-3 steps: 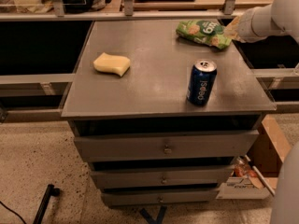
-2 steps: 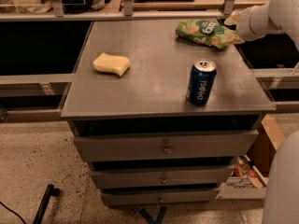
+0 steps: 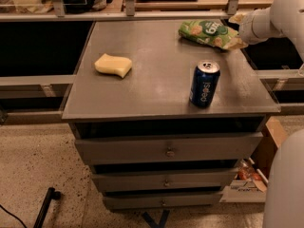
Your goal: Move green rice chip bag near sponge
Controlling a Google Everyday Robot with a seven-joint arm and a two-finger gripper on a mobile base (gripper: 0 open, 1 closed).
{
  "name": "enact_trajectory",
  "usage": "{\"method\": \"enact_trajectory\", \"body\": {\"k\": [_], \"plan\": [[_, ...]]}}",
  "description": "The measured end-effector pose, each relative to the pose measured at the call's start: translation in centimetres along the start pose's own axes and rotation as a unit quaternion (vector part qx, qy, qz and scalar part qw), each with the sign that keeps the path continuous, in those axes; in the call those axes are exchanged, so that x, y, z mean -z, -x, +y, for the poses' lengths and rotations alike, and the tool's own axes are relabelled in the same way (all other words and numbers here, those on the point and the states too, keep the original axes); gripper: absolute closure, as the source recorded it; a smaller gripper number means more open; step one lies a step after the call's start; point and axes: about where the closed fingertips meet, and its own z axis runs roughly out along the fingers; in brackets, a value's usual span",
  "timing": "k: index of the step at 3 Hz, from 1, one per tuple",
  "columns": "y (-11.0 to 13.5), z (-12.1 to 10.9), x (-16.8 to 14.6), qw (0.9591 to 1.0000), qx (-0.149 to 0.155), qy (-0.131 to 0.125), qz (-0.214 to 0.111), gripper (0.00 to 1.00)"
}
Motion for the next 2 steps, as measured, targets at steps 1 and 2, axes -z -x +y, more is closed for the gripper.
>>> {"method": "enact_trajectory", "body": {"k": [1,2], "plan": [[-0.4,0.3,0.1,1.0,-0.001,-0.001,0.0,0.61],[-1.3,1.4,0.5,1.0,0.003,0.006,-0.002,0.57]]}}
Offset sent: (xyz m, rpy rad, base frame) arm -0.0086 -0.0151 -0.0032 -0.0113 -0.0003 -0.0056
